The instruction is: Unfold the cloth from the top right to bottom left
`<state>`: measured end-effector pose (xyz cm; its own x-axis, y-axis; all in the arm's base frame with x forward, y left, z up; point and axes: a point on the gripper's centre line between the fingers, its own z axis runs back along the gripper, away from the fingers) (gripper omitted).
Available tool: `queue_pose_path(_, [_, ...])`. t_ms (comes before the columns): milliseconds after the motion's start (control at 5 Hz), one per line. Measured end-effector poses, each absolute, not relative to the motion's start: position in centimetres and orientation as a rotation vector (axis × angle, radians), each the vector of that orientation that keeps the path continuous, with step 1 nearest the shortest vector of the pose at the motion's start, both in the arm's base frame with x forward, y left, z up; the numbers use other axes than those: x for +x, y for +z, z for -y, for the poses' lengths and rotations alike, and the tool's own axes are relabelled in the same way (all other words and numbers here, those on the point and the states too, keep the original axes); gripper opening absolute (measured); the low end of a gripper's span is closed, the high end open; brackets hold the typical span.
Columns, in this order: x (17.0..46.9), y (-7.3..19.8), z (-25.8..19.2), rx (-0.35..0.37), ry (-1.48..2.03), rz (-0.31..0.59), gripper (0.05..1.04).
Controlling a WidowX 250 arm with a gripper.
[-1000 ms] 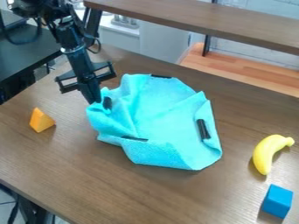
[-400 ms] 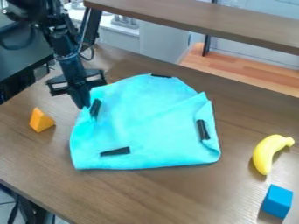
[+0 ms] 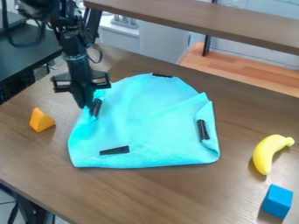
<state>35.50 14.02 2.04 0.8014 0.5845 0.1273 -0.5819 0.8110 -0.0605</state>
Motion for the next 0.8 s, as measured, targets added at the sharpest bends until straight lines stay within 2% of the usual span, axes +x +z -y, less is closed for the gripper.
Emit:
queue_pose_path(200, [35.5,2.1,-13.7,0.002,0.61,0.122,0.436])
queue_pose_path(400, [36.5,2.7,-12.5,0.045,0.59,0.078,0.74])
queue_pose_path(600, [37.9,5.0,-10.8,0.038,0.582,0.062,0.975])
queue_pose_path(800, [39.3,7.9,-7.9,-0.027,0.536,0.033,1.0])
